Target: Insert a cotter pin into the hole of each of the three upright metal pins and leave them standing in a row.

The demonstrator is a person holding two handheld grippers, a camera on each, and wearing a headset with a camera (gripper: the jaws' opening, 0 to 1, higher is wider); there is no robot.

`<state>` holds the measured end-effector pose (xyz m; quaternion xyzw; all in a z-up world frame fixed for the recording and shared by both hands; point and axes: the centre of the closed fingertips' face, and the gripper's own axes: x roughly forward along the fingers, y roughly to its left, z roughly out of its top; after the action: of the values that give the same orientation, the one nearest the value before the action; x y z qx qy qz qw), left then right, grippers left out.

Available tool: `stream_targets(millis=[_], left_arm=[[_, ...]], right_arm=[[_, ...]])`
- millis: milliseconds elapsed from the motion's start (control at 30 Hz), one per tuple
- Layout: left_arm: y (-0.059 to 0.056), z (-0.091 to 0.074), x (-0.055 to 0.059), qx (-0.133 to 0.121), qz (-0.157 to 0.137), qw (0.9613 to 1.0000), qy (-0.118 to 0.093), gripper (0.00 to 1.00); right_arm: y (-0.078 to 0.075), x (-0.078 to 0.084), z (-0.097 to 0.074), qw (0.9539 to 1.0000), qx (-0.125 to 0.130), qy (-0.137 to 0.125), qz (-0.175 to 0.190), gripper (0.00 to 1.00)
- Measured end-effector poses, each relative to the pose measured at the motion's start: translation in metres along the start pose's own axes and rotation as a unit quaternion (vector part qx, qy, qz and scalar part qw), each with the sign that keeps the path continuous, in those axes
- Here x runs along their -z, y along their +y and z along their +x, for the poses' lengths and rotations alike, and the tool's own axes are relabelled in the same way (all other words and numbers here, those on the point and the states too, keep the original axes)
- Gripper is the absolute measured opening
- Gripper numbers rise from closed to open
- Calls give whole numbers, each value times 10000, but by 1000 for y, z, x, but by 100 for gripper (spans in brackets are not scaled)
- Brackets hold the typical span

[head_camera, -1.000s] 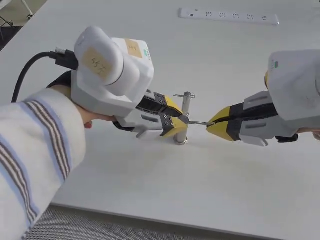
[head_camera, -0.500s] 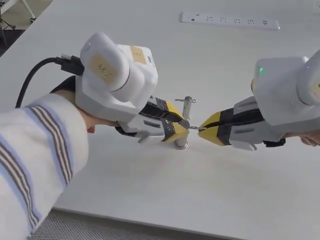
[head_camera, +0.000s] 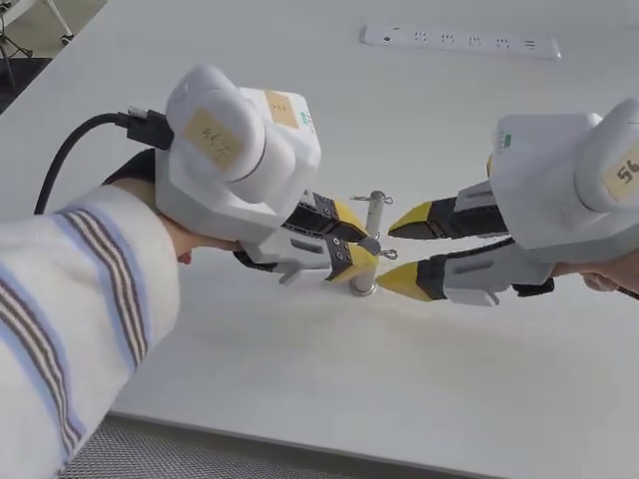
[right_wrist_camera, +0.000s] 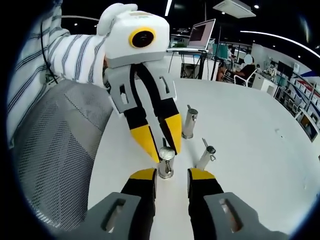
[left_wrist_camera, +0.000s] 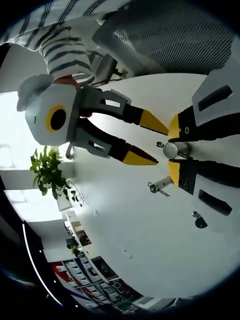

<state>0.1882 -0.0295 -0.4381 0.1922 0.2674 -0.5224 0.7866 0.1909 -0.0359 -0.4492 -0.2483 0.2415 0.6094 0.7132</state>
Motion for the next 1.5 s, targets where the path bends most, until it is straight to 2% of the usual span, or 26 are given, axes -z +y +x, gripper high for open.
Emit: stream_targets(millis=[100, 167, 233, 367, 933, 1033, 1067, 1100, 1167, 1333, 1433, 1500], left_arm=[[0, 0, 0, -5, 11, 10000, 6, 9], [0, 0, 0, -10, 9, 10000, 7, 9], [0, 0, 0, -10, 10, 10000, 8, 9], [0, 0, 0, -16, 14, 10000, 9, 9], [1, -1, -1, -133, -84, 9999, -24, 10], [1, -1, -1, -178, 91, 9998, -44, 10], [1, -1, -2, -222, 257, 9994, -57, 10], [1, -2, -2, -244, 263, 9993, -68, 10], [3, -5, -4, -295, 254, 9991, -136, 14], [5, -18, -2, -411, 182, 9989, -153, 45], [0, -30, -1, -383, -271, 9983, -358, 49], [0, -36, 0, -477, -410, 9968, -502, 55]], right_arm=[[-4, 3, -5, 9998, 12, -41, 180, 11], [-3, 2, -8, 9996, -12, -105, 245, 9], [1, -1, -10, 9995, -126, -166, 249, 8], [2, -5, -9, 9995, -112, -204, 210, 0], [6, -17, -3, 9995, -78, -290, 124, 1], [5, -17, -3, 9996, -39, -267, 101, 7], [3, -16, -3, 9996, -35, -256, 123, 8], [2, -15, -4, 9996, -20, -241, 141, 9], [2, -15, -5, 9996, -3, -209, 177, 11], [1, -13, -7, 9993, 50, -203, 295, 21], [4, -11, -6, 9991, -15, -188, 372, 20], [5, -10, -5, 9990, -33, -184, 397, 21]])
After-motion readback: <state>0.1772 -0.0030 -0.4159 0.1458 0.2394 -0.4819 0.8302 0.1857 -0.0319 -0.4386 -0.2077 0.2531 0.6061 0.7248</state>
